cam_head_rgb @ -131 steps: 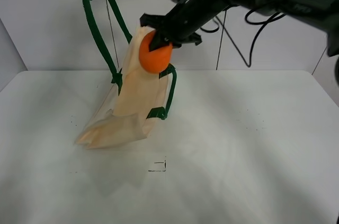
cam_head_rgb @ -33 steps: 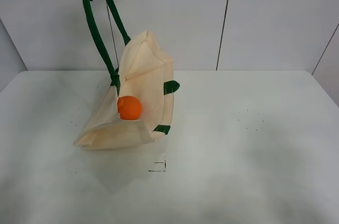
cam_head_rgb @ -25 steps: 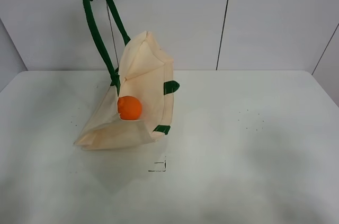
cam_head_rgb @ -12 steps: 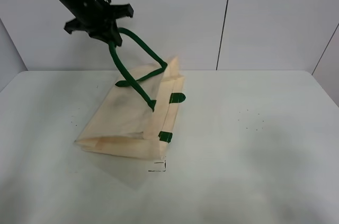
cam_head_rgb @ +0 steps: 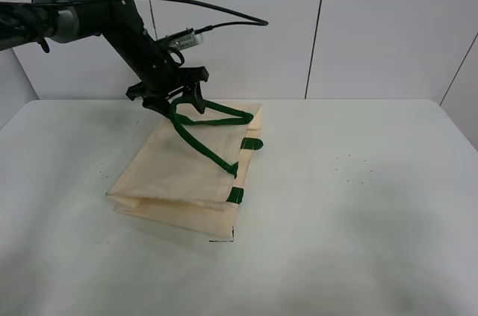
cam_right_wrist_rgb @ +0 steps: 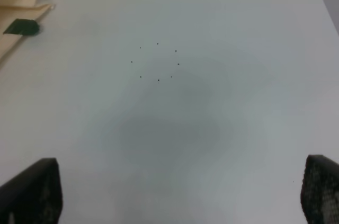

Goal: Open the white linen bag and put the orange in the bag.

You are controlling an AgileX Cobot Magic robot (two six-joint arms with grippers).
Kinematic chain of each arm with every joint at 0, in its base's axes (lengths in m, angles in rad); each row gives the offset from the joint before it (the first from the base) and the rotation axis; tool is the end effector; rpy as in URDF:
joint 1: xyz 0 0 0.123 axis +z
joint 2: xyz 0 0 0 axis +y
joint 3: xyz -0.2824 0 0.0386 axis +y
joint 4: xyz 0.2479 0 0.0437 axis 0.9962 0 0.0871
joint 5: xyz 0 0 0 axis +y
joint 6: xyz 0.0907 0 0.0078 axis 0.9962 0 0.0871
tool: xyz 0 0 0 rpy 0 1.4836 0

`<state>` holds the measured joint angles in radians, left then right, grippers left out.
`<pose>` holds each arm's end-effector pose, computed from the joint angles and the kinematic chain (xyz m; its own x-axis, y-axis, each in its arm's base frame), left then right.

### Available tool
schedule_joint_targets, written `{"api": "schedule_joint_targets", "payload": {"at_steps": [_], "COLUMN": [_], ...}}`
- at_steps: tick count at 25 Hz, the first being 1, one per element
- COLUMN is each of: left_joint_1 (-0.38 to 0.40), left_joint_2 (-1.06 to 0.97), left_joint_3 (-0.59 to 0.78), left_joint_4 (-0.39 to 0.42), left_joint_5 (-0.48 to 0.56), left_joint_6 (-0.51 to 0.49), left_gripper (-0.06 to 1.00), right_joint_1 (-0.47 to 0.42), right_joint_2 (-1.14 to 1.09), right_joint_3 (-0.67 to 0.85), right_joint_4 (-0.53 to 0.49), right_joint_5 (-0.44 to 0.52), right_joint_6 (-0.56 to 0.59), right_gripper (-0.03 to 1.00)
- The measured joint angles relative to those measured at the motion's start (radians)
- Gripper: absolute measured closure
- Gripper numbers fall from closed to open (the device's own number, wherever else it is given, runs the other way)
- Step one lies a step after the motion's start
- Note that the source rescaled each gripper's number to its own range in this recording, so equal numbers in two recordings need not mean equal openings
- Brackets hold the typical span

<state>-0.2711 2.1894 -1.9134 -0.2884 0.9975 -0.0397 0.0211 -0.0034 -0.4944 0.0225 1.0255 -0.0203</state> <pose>0.4569 -0.1496 0.2238 -0.9378 0.0612 -0.3417 0.1682 0.9411 -0.2932 -0.0033 0.0017 0.2785 -0.4259 -0.0176 -0.9046 -0.0422 0.9991 0.0004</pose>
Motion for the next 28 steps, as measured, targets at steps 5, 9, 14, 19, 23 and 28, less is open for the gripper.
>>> {"api": "schedule_joint_targets", "payload": {"at_steps": [5, 9, 14, 19, 23, 28], "left_joint_1": [0.0, 0.027, 0.123, 0.242, 0.279, 0.28], "left_joint_2": [-0.001, -0.001, -0.001, -0.001, 0.0, 0.0], "left_joint_3": [-0.001, -0.001, -0.001, -0.001, -0.001, -0.001], "left_joint_4": [0.217, 0.307, 0.312, 0.326, 0.331, 0.33], "left_joint_5": [0.009, 0.024, 0.042, 0.078, 0.14, 0.189], "left_joint_6": [-0.056, -0.115, -0.105, -0.092, -0.084, -0.069], "left_gripper": [0.03, 0.03, 0.03, 0.03, 0.03, 0.03], "right_joint_1": [0.0, 0.0, 0.0, 0.0, 0.0, 0.0], "right_joint_2": [0.0, 0.0, 0.0, 0.0, 0.0, 0.0], "right_joint_3": [0.0, 0.0, 0.0, 0.0, 0.0, 0.0], "right_joint_4": [0.0, 0.0, 0.0, 0.0, 0.0, 0.0], "right_joint_5": [0.0, 0.0, 0.0, 0.0, 0.0, 0.0], "right_joint_6": [0.0, 0.0, 0.0, 0.0, 0.0, 0.0], "right_gripper": [-0.03, -0.03, -0.03, -0.03, -0.03, -0.03]}}
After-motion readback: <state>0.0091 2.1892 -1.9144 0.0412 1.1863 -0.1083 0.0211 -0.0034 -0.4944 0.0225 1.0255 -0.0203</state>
